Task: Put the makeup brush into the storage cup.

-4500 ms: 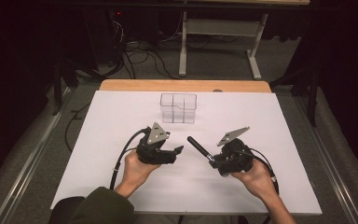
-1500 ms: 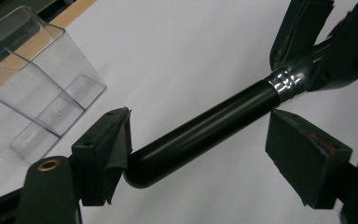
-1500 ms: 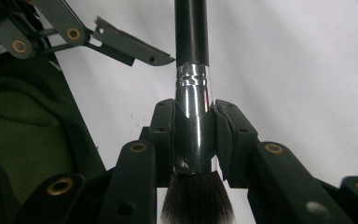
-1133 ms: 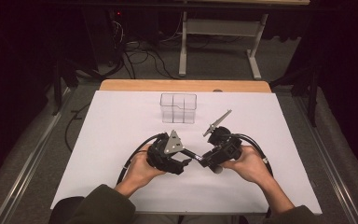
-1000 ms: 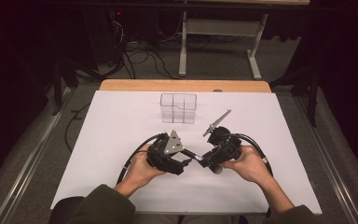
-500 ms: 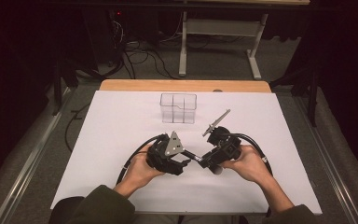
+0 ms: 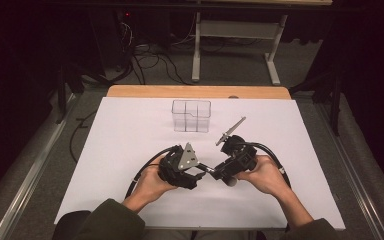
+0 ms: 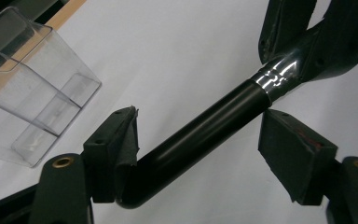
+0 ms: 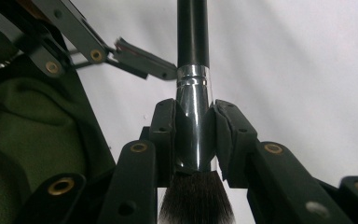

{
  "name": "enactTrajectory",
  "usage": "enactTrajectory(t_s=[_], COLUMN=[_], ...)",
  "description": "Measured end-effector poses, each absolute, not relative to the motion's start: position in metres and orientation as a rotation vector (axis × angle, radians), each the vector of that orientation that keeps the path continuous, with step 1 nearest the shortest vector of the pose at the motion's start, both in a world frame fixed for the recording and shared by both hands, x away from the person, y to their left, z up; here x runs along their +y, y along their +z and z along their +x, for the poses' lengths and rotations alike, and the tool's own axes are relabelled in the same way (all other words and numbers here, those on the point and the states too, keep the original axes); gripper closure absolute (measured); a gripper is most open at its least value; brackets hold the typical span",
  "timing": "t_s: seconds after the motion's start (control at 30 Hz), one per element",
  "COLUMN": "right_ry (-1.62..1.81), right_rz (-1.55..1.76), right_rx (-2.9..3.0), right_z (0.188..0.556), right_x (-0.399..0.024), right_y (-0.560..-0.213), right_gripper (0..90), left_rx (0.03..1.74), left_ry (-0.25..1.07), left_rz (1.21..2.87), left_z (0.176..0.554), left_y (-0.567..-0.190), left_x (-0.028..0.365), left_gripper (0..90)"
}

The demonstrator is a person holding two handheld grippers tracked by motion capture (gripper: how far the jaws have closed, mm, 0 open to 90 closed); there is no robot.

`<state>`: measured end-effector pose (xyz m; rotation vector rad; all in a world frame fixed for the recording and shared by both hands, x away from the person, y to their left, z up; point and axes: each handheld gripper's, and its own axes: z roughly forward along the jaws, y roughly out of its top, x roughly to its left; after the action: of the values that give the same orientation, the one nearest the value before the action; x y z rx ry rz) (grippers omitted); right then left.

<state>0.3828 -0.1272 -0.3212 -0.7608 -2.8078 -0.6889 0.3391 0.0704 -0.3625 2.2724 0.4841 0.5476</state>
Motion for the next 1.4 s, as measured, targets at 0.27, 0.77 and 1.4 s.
enactTrajectory(t_s=[0.27, 0.77, 1.4], right_ry=[-0.745, -0.798, -0.850], right_rz=[-0.761, -0.758, -0.726], right_rx=[-2.788, -2.788, -2.743], right_z=[0.3823, 0.3820, 0.3834], right_x=[-0.1262, -0.1249, -0.1249], right_y=[-0.3197, -0.3164, -0.3145], right_gripper=[72.5, 72.5, 72.4], left_rx=[0.481, 0.463, 0.455], left_ry=[0.555, 0.555, 0.536], left_rz=[2.271, 2.274, 2.286], left_z=[0.3378, 0.3350, 0.3351], left_y=[-0.3616, -0.3611, -0.3633], left_x=[0.0713, 0.0699, 0.0688], left_gripper=[33.9, 43.6, 49.5])
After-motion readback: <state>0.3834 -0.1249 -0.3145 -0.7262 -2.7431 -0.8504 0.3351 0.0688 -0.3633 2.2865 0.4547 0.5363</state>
